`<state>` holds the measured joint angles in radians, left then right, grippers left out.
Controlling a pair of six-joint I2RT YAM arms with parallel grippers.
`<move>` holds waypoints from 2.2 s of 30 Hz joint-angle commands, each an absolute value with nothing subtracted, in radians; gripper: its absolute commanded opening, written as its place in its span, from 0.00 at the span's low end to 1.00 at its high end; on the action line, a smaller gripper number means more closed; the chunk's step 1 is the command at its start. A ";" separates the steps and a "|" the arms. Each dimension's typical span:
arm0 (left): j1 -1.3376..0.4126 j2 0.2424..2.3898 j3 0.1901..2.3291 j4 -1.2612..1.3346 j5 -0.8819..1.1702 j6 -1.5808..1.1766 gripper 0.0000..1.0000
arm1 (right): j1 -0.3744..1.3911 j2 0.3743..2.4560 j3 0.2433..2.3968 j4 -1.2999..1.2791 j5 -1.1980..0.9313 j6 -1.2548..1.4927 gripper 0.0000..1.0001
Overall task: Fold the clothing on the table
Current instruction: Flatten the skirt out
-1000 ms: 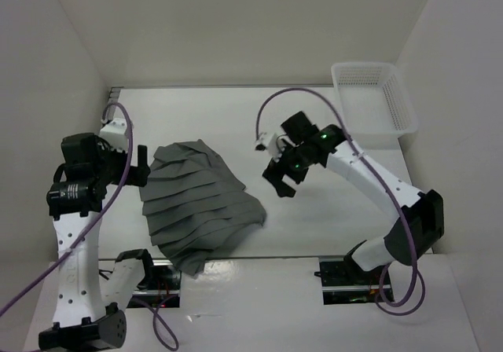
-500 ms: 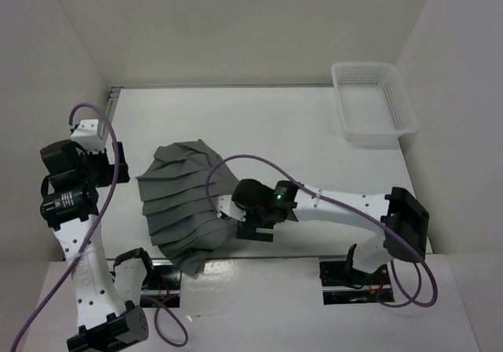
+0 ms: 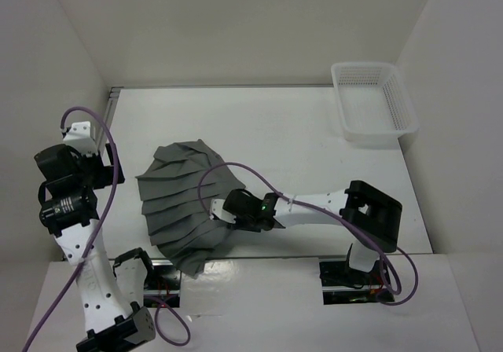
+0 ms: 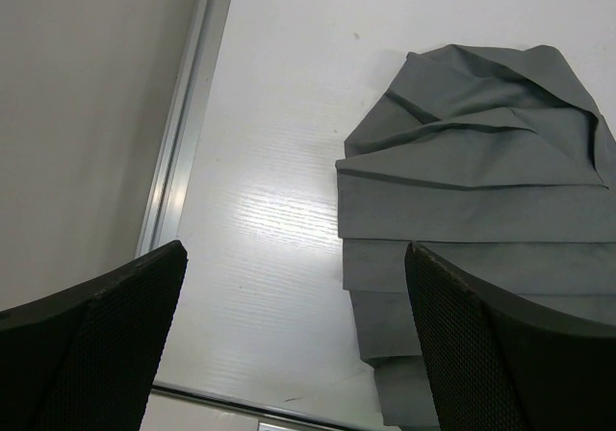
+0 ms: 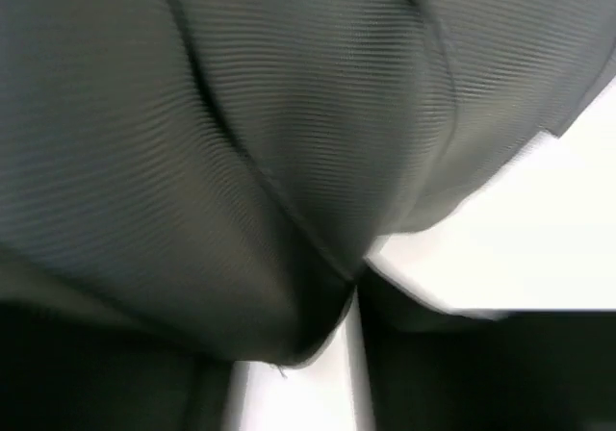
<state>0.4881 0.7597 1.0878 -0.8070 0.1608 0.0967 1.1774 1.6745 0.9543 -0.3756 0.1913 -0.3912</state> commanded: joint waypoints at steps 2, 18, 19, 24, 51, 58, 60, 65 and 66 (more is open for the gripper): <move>0.499 0.741 1.081 -0.775 0.158 0.072 1.00 | 1.178 1.684 0.957 -0.256 0.230 -0.376 0.04; 0.499 0.732 1.081 -0.775 0.167 0.072 1.00 | 0.666 1.463 1.637 -0.457 0.377 -0.497 0.00; 0.499 0.732 1.081 -0.775 0.167 0.072 1.00 | 0.666 1.454 1.661 -0.457 0.377 -0.497 0.00; 0.499 0.732 1.081 -0.775 0.176 0.072 1.00 | 0.676 1.436 1.671 -0.457 0.443 -0.509 0.00; 0.508 0.713 1.081 -0.775 0.186 0.081 1.00 | 1.195 1.726 1.611 -0.874 0.204 -0.719 0.00; 0.508 0.713 1.081 -0.775 0.186 0.081 1.00 | 1.195 1.744 1.704 -0.643 0.324 -0.637 0.00; 0.508 0.713 1.081 -0.775 0.186 0.081 1.00 | 1.195 1.755 1.869 -0.632 0.263 -0.557 0.00; 0.508 0.713 1.081 -0.775 0.186 0.081 1.00 | 1.064 1.799 2.365 -0.707 -0.009 -0.359 0.00; 0.517 0.713 1.081 -0.784 0.186 0.081 1.00 | 1.052 1.799 2.403 -0.716 -0.024 -0.324 0.00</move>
